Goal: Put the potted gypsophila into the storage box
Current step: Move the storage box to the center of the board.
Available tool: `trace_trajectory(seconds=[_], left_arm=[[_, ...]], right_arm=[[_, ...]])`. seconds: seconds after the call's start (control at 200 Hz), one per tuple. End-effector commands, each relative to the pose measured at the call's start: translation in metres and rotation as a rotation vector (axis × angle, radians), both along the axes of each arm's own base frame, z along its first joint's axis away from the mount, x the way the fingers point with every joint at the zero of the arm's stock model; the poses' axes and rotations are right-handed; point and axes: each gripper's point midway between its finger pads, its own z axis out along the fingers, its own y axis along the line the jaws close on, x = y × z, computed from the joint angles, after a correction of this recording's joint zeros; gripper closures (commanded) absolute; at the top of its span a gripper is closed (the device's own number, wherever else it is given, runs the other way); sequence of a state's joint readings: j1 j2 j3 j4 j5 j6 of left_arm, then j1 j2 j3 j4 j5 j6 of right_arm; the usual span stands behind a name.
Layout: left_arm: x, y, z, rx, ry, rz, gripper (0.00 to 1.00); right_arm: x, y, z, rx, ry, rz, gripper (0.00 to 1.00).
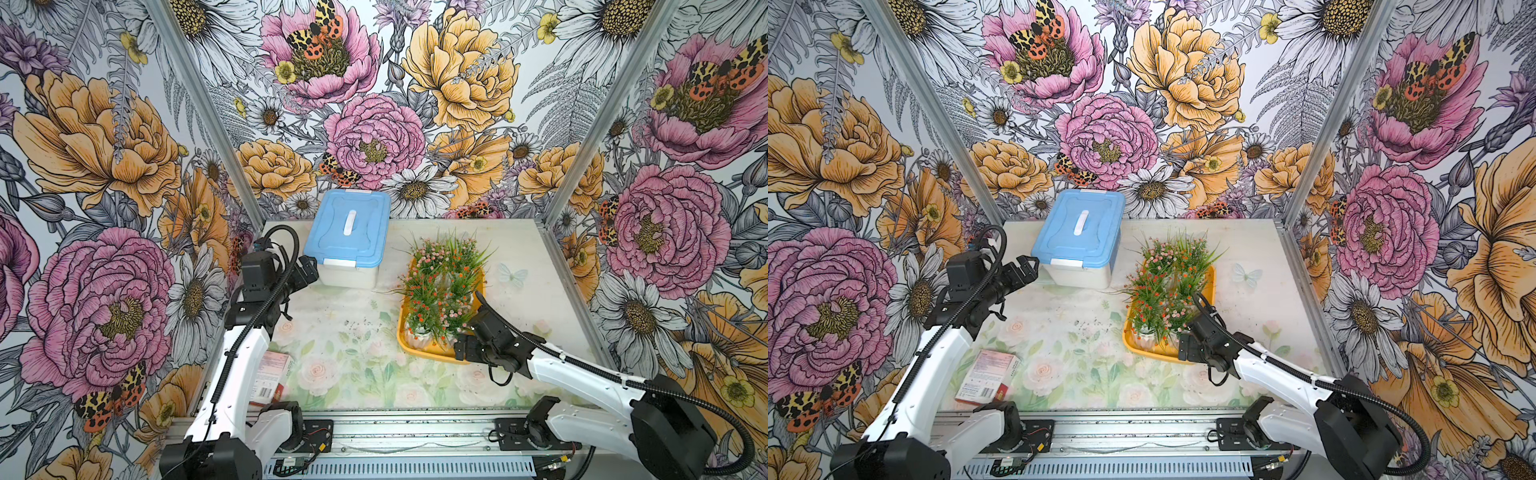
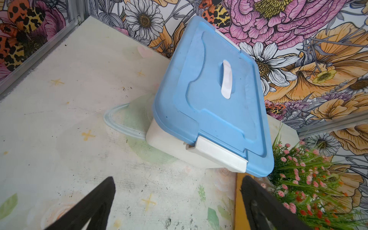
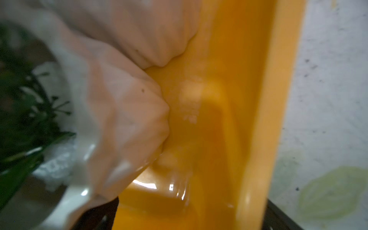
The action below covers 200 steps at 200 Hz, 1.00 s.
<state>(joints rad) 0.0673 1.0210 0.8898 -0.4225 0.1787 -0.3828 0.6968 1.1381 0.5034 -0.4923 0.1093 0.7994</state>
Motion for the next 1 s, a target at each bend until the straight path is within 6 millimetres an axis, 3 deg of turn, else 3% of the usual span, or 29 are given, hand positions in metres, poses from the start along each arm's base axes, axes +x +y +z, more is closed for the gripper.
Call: trace_trajectory(seconds=[0.0,0.13,0.28,0.43,0.59,0.715,0.995], left_arm=[[-0.004,-0.007,0.016,0.016,-0.050,-0.048,0.01],[-0.007,-0.008,0.015,0.017,-0.053,-0.050,0.01],[-0.007,-0.008,0.017,0.021,-0.057,-0.048,0.01],[-0.007,-0.008,0.017,0.017,-0.056,-0.042,0.01],[-0.006,-0.005,0.015,0.014,-0.049,-0.029,0.01],[-0.006,-0.003,0.016,0.014,-0.051,-0.012,0.01],[-0.002,0.003,0.017,0.014,-0.048,0.027,0.01]], right_arm=[[-0.027,0.002,-0.018,-0.084,0.083,0.083,0.01],[-0.033,0.021,-0.017,-0.097,0.071,0.151,0.01],[-0.027,0.043,-0.009,-0.068,0.023,0.180,0.01],[-0.019,0.044,-0.004,-0.067,-0.016,0.151,0.01],[-0.009,0.028,0.008,-0.027,-0.064,0.079,0.01],[-0.002,0.005,0.026,0.057,-0.132,-0.026,0.01],[0.017,-0.059,0.099,0.111,-0.405,-0.242,0.01]])
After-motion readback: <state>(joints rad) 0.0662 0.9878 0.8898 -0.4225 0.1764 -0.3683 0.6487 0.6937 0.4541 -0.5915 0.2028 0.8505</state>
